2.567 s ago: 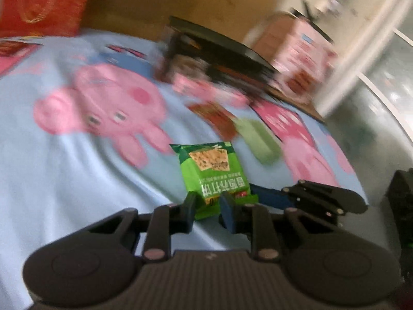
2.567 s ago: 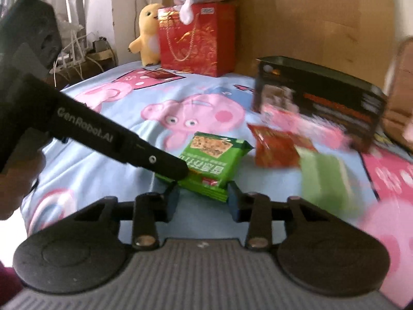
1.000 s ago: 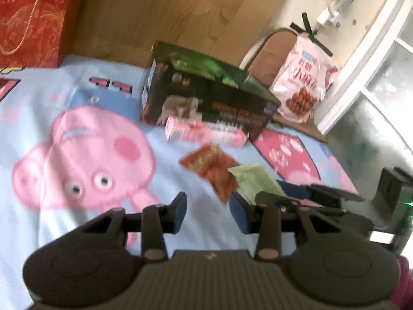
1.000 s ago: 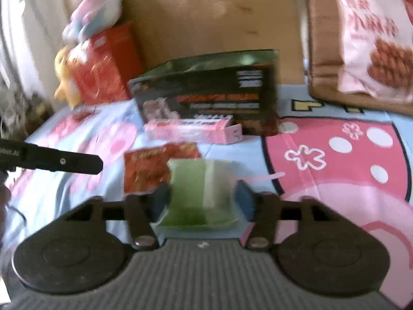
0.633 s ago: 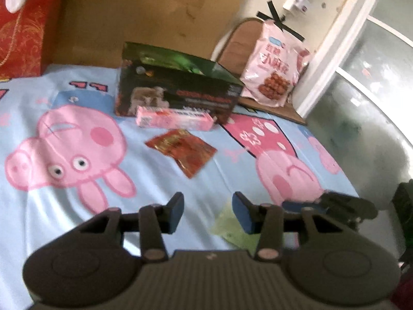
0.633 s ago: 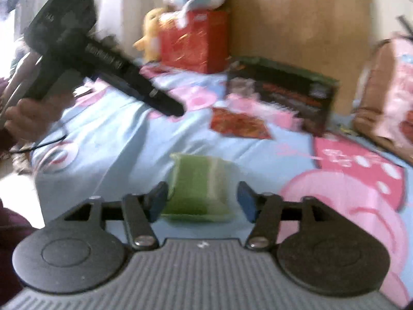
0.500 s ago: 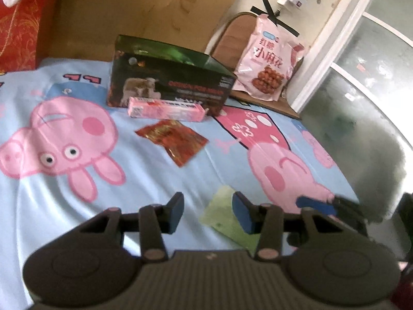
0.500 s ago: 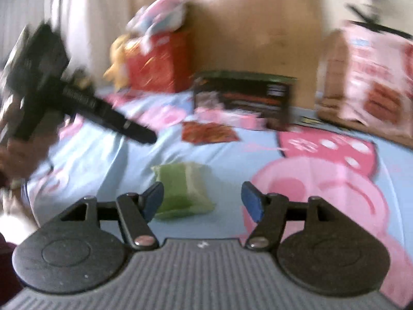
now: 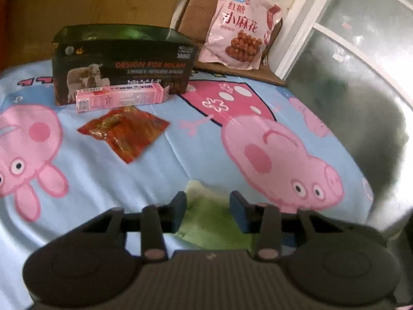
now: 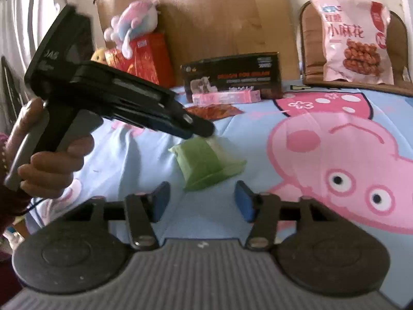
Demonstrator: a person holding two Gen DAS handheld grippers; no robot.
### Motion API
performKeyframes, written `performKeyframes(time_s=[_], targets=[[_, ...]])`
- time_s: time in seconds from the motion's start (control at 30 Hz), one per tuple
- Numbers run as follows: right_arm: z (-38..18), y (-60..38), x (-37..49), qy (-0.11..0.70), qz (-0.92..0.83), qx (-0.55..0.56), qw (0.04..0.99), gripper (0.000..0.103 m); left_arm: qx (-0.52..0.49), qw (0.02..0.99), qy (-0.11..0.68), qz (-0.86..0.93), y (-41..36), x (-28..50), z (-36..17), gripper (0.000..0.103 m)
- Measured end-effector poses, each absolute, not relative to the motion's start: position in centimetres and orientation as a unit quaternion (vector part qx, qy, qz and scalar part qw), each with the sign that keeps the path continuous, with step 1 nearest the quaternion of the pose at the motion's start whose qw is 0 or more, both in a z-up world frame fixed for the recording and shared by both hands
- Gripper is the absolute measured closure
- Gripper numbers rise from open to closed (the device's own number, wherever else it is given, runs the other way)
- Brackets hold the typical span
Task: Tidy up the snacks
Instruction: 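Grasp the light green packet with the left tool, then lift the light green packet over the black box and open the left tool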
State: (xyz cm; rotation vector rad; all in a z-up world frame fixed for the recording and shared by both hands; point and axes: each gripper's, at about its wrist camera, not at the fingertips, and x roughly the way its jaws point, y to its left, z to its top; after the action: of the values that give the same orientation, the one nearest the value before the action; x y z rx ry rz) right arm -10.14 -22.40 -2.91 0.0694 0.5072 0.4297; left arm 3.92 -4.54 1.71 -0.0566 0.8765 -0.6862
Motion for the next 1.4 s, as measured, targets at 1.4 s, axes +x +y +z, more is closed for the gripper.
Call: performKeyframes(time_s=[1.4], targets=[[3.8,-17.2,14.7,0.173,0.265,-0.019,0.948,0.069,-0.051,0.934,0.326,-0.14,0.2,22.8,7.4,0.051]])
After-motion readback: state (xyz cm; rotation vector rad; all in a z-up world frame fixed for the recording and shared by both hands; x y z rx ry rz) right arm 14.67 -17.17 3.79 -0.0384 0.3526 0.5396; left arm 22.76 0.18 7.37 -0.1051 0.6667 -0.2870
